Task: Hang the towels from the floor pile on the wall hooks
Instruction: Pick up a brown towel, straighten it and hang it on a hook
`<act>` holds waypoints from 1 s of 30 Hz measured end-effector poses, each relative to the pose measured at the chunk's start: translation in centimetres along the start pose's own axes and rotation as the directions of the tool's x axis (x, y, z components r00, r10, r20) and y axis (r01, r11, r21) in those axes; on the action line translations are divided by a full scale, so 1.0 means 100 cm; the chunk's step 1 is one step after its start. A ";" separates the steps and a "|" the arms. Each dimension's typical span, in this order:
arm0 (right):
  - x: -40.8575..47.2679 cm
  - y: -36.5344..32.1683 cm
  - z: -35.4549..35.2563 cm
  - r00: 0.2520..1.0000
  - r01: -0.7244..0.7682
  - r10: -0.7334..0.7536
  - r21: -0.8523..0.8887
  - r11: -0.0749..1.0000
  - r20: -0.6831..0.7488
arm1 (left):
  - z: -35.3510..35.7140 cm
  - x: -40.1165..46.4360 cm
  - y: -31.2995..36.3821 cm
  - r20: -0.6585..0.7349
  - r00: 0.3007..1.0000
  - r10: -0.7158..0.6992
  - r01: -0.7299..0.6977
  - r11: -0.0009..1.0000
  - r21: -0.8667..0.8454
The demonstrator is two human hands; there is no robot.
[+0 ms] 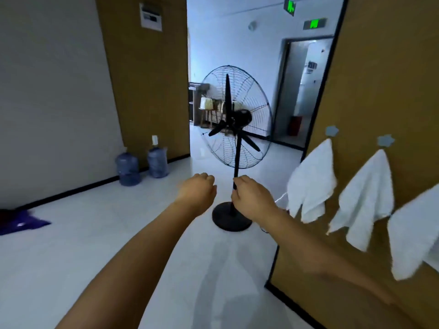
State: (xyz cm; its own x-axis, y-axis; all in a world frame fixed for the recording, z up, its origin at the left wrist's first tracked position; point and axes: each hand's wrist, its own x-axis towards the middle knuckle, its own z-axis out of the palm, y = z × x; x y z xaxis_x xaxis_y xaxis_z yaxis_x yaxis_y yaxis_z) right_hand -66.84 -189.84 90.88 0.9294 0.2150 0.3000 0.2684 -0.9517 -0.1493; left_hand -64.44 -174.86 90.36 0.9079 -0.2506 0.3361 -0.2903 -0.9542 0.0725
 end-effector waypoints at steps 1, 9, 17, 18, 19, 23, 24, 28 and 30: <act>0.013 -0.026 0.009 0.999 0.032 -0.032 0.014 0.999 0.008 | -0.005 -0.007 -0.028 -0.005 0.999 -0.038 0.038 0.999 -0.002; 0.089 -0.196 0.060 0.971 0.219 -0.228 0.121 0.968 0.066 | -0.034 -0.061 -0.205 -0.009 0.955 -0.297 0.296 0.950 0.100; 0.141 -0.333 0.118 0.866 0.463 -0.485 0.177 0.869 0.117 | -0.031 -0.118 -0.335 -0.016 0.859 -0.512 0.506 0.845 0.174; 0.147 -0.348 0.125 0.846 0.497 -0.521 0.183 0.848 0.117 | -0.031 -0.122 -0.350 -0.022 0.841 -0.541 0.536 0.825 0.180; 0.156 -0.365 0.133 0.820 0.537 -0.562 0.191 0.822 0.112 | -0.031 -0.124 -0.368 -0.032 0.817 -0.576 0.571 0.799 0.186; 0.199 -0.422 0.164 0.737 0.641 -0.670 0.224 0.734 0.086 | -0.033 -0.123 -0.434 -0.052 0.736 -0.675 0.668 0.711 0.218; 0.213 -0.436 0.171 0.716 0.664 -0.694 0.229 0.711 0.077 | -0.033 -0.118 -0.452 -0.047 0.720 -0.692 0.682 0.694 0.233; 0.276 -0.482 0.192 0.659 0.723 -0.750 0.227 0.653 0.058 | -0.036 -0.093 -0.517 -0.055 0.684 -0.728 0.712 0.648 0.270; 0.310 -0.505 0.200 0.640 0.738 -0.766 0.230 0.634 0.055 | -0.036 -0.081 -0.546 -0.077 0.667 -0.741 0.730 0.628 0.271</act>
State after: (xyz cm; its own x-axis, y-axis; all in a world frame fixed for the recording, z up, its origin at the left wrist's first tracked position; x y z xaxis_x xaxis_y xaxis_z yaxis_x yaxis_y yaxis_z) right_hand -46.55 -130.76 88.90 0.4035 0.8787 0.2550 0.9147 -0.3940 -0.0899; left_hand -57.02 -120.11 87.09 0.7971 0.5529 0.2428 0.5620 -0.8263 0.0366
